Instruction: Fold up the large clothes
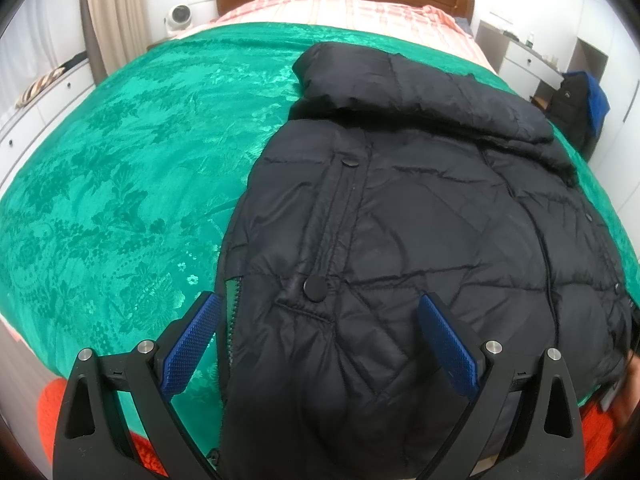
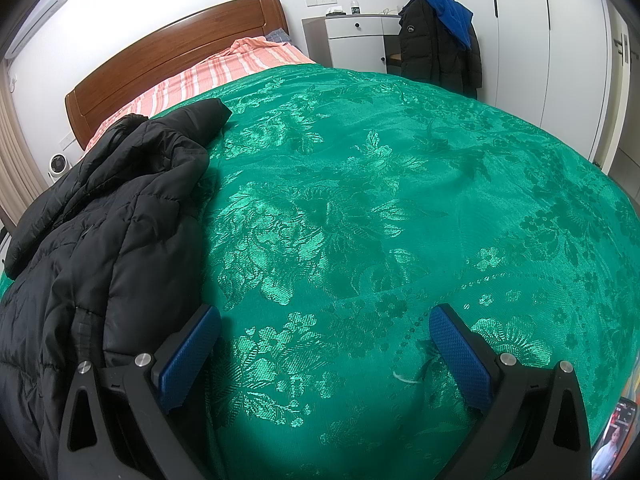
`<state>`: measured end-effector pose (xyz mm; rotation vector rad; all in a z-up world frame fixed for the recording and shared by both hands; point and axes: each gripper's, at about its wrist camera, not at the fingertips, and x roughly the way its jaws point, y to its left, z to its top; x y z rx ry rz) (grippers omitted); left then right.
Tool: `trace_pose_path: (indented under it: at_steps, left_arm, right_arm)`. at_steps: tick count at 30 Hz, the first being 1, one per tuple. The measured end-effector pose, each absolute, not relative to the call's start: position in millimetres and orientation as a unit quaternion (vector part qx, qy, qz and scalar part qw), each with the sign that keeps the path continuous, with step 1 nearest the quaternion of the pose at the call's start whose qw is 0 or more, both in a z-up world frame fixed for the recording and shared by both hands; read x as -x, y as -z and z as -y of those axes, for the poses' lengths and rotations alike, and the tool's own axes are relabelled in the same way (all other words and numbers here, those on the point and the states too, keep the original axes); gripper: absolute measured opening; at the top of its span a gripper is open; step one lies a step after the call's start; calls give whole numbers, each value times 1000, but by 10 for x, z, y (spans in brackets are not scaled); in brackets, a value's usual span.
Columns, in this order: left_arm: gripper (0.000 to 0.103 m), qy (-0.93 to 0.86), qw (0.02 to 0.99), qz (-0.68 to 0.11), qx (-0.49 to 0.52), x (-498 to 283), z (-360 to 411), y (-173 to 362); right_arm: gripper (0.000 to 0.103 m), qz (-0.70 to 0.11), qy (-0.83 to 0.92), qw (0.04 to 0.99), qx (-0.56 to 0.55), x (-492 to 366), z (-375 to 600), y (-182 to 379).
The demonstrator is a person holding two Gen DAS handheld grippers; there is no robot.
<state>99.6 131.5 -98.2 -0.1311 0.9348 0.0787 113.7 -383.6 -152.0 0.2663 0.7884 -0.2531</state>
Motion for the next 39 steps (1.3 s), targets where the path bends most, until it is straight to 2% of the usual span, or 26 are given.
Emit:
trace_pose_path:
  at_steps: [34, 39]
  left_arm:
    - [100, -64, 885, -454, 78, -825, -1568, 1021]
    - [100, -40, 883, -456, 105, -695, -1736, 1000]
  right_arm:
    - [103, -383, 120, 907, -129, -1129, 3852, 1524]
    - [102, -361, 85, 903, -218, -938, 4128, 1294]
